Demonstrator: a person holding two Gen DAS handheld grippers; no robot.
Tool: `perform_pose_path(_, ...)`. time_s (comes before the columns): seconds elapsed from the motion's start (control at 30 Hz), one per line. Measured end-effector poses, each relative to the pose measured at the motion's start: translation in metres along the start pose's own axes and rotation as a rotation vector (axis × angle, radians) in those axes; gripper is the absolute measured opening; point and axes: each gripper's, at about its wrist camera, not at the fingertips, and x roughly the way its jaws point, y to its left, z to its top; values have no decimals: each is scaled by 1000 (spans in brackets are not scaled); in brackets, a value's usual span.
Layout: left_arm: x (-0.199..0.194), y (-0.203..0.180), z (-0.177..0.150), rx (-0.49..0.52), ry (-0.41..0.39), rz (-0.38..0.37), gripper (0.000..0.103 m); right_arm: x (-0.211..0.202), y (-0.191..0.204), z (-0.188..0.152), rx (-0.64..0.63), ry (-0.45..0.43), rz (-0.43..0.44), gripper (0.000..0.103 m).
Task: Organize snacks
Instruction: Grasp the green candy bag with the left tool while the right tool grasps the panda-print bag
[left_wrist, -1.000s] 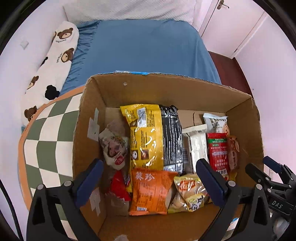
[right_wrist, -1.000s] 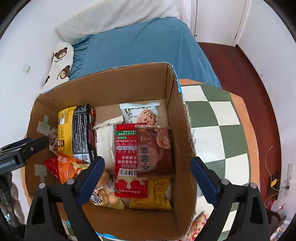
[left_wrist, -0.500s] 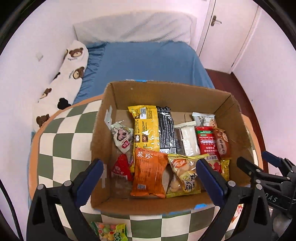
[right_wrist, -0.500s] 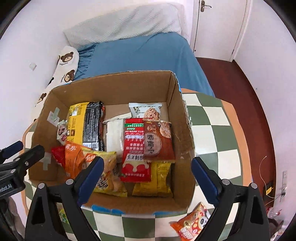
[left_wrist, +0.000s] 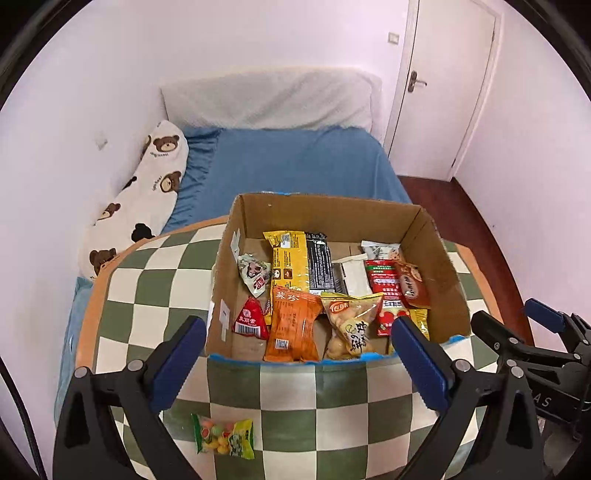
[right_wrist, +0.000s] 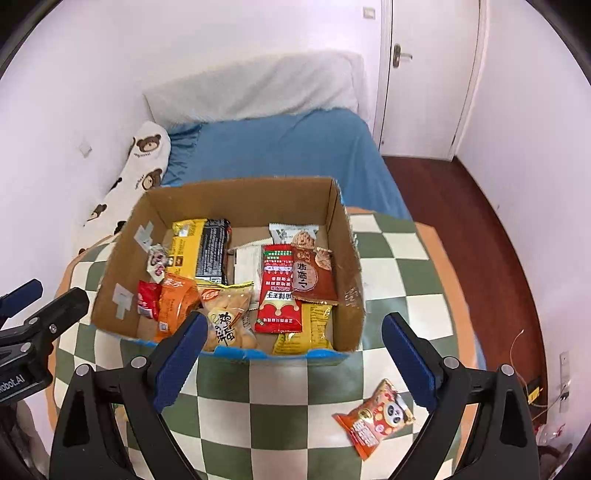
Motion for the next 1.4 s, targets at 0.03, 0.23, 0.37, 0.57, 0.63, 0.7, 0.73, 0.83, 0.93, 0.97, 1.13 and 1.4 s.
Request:
perform_pose_path(0.03,-5,0,-2,-2,-10,0,103,-8,0,-3,1,-13,4,97)
perform_pose_path(0.23,-41,-5,-18,4,-85,8,103,-49,3,-21,1,-82,1,98)
perform_pose_path(0.37,-53,-10,-26,14,-98,0,103,-66,3,-31,10,-96,15,99)
perform_pose_path(0.57,-46,-14,-36,26,-65,-25,103,-66,-10,-46,55,-63,46,101)
perform_pose_path(0.63,-32,-15,-42,24,-28,-30,103,-52,-25,-54,92,-26,47,101)
perform_pose_path(0.7,-13,-15,-51,12,4,-21,103,-30,-47,-65,156,36,49,101)
perform_pose_path(0.73,-2,-16,-57,5,28,-15,103,-20,-57,-70,183,57,57,101)
perform_pose_path(0.83,38,-19,-78,-22,138,-21,103,28,-97,-91,287,179,60,101)
perform_pose_path(0.93,73,-28,-101,-26,233,-24,103,74,-126,-113,327,294,47,101)
perform_pose_path(0.97,81,-31,-109,-21,254,-18,103,87,-133,-118,338,328,51,101)
perform_pose_path(1.13,109,-38,-135,-27,350,3,103,143,-176,-151,571,471,100,101)
perform_pose_path(1.4,106,0,-148,-80,377,74,103,162,-133,-166,393,461,62,61)
